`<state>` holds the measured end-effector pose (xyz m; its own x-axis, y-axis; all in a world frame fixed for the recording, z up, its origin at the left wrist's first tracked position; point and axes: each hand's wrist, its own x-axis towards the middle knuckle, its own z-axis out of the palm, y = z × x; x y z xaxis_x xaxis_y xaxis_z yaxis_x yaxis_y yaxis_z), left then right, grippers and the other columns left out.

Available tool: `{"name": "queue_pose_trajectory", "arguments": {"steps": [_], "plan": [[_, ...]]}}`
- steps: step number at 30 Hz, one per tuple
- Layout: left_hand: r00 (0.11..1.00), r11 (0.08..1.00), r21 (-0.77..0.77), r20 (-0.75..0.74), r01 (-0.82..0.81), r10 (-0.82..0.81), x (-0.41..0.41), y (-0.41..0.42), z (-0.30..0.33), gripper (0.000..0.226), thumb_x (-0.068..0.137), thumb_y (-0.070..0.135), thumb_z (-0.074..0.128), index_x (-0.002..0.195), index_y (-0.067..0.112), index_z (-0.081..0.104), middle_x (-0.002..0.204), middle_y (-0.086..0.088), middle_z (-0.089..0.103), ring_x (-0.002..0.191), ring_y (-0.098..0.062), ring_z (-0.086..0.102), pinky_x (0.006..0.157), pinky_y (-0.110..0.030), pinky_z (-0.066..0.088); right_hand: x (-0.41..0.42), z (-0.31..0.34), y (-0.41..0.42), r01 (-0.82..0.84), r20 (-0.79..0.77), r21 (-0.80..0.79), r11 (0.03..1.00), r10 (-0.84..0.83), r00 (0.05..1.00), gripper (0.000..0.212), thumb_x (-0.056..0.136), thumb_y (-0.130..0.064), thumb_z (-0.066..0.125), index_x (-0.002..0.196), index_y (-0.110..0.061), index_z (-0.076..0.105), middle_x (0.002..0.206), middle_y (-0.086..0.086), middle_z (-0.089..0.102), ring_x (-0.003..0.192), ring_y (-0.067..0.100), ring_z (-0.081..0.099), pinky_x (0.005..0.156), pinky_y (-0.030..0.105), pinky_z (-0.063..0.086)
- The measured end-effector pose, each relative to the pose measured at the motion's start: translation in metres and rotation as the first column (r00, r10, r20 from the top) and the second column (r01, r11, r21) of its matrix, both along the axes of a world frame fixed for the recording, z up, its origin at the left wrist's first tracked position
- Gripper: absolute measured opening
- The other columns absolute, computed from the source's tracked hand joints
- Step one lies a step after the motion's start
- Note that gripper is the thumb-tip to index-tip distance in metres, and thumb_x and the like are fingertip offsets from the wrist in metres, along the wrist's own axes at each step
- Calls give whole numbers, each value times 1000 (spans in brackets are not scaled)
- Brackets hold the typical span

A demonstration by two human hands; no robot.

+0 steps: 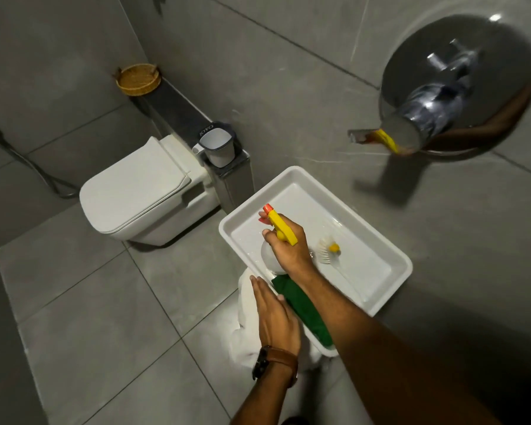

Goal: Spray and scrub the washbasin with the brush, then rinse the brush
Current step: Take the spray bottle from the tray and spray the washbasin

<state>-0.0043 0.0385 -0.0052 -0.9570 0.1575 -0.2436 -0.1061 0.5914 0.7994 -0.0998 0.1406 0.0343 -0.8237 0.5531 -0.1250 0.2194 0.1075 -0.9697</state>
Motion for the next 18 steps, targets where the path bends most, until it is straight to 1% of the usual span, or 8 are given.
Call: {"name": "queue_pose_trajectory", "arguments": {"steps": [4, 7, 10, 11, 13, 15, 16, 18], "plan": [[990, 970, 198, 58, -139, 130, -7, 14, 37, 50, 106, 18, 33, 155, 17, 25, 159, 0, 33, 142, -11, 33, 113, -19, 23, 36, 50, 4, 53, -47, -47, 998, -55, 997, 57, 91, 7, 57, 114, -45, 64, 113, -14, 73, 114, 5, 68, 100, 21, 51], [965, 903, 351, 175, -247, 196, -3, 25, 70, 43, 103, 11, 35, 145, 21, 44, 143, -5, 56, 124, -20, 56, 106, -28, 42, 69, 86, 11, 106, -60, -47, 993, -109, 992, 49, 92, 1, 59, 111, -43, 67, 110, -25, 73, 109, -6, 66, 92, 6, 46], [959, 877, 407, 223, -257, 177, 14, 34, 98, 41, 99, 8, 36, 127, 21, 63, 125, -7, 67, 112, -26, 64, 100, -45, 54, 105, 117, 19, 174, -94, -40, 984, -177, 980, 44, 93, -4, 61, 107, -45, 67, 117, -17, 74, 110, -3, 66, 99, 15, 50], [962, 880, 411, 226, -239, 155, 22, 38, 107, 40, 98, 9, 37, 123, 21, 66, 122, -6, 68, 110, -26, 65, 98, -45, 55, 118, 127, 22, 201, -109, -41, 979, -205, 973, 45, 93, -4, 61, 107, -46, 67, 119, -13, 75, 110, 0, 67, 100, 19, 50], [970, 890, 414, 221, -190, 105, 42, 47, 123, 37, 98, 9, 38, 117, 21, 68, 119, -4, 69, 104, -19, 65, 86, -29, 58, 145, 144, 27, 260, -139, -57, 964, -266, 954, 48, 93, -2, 61, 105, -48, 65, 119, -7, 75, 111, 6, 68, 101, 24, 52], [977, 908, 400, 208, -124, 41, 64, 57, 137, 35, 97, 9, 39, 110, 23, 68, 113, -2, 68, 94, -8, 64, 72, -10, 51, 172, 158, 31, 323, -152, -45, 945, -326, 933, 50, 91, 0, 60, 107, -47, 66, 116, -8, 75, 110, 6, 69, 101, 26, 53], [978, 912, 401, 208, -82, -4, 78, 62, 144, 34, 97, 8, 39, 109, 20, 69, 111, -4, 69, 93, -9, 64, 74, -11, 49, 189, 165, 34, 354, -157, -19, 935, -353, 923, 52, 90, 1, 59, 112, -45, 67, 115, -10, 75, 109, 3, 69, 99, 23, 53], [974, 923, 385, 206, 5, -91, 110, 72, 157, 35, 96, 5, 40, 111, 12, 70, 111, -9, 70, 97, -20, 63, 83, -23, 47, 228, 173, 40, 392, -158, 44, 919, -381, 911, 55, 87, 3, 59, 124, -36, 70, 115, -11, 75, 108, 0, 69, 96, 20, 54]]}}
